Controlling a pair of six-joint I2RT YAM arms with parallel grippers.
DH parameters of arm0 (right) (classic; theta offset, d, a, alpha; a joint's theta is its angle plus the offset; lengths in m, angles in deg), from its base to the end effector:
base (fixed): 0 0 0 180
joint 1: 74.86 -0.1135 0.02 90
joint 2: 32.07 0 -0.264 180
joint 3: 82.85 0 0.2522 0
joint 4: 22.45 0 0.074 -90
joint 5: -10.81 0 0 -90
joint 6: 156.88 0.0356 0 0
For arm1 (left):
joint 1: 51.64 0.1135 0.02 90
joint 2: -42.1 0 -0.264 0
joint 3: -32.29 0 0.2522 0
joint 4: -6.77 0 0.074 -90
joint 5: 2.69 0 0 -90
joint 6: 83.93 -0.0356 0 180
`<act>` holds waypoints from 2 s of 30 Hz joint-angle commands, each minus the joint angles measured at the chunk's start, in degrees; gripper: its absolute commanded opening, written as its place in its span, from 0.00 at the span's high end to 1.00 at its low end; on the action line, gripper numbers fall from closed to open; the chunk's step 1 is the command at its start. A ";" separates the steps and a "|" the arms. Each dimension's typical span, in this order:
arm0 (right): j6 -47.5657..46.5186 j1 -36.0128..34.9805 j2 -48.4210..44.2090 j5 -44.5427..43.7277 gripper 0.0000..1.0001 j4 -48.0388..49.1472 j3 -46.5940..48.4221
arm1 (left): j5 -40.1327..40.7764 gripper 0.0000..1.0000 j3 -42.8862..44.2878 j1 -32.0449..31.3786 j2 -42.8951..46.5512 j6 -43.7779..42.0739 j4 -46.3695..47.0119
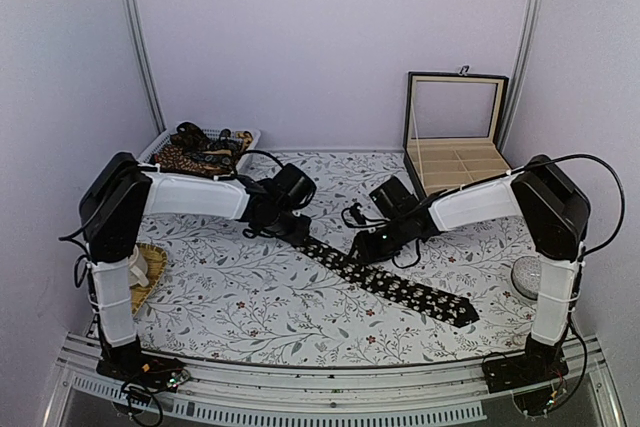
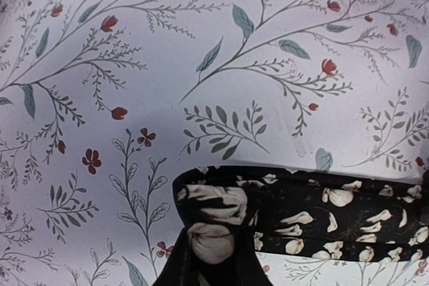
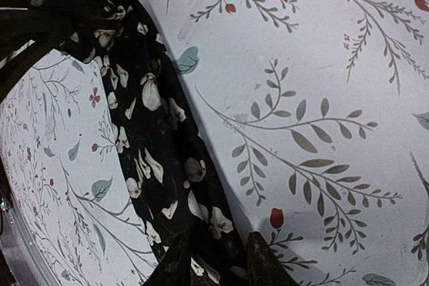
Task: Roll the ties
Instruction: Roll the tie at the center of the board.
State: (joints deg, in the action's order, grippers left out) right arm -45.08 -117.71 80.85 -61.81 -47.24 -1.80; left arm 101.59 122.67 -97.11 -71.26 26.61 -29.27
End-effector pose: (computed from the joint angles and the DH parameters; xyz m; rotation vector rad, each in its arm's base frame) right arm 0.2833 0.2773 0.1333 -0.6152 2.6341 0.7817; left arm 0.2957 -0.2881 0.1644 0.4647 2.5131 -0.1173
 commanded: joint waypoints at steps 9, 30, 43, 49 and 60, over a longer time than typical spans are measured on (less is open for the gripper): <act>2.16 0.36 -6.19 8.03 0.71 -1.95 -4.79 | 31.44 1.00 6.74 -9.51 -10.86 -8.68 -11.66; 12.52 9.24 -12.07 29.66 0.59 9.23 -11.13 | 27.02 1.00 0.29 -13.55 -9.21 -10.19 -4.11; 21.42 8.79 -14.64 40.10 0.59 16.53 -15.33 | 23.77 0.97 0.45 -13.52 -9.44 -10.83 -1.40; 27.78 7.44 -10.29 40.51 0.67 23.35 -18.67 | 22.78 0.91 -0.64 -13.56 -8.43 -11.20 -0.57; 25.26 6.57 -2.78 34.49 0.72 18.40 -17.15 | 19.34 0.80 -0.59 -13.46 -7.05 -12.37 0.59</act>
State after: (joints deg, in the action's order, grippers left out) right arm -18.32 -110.65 73.62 -24.24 -27.28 -19.86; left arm 127.10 123.02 -109.77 -78.34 14.78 -28.44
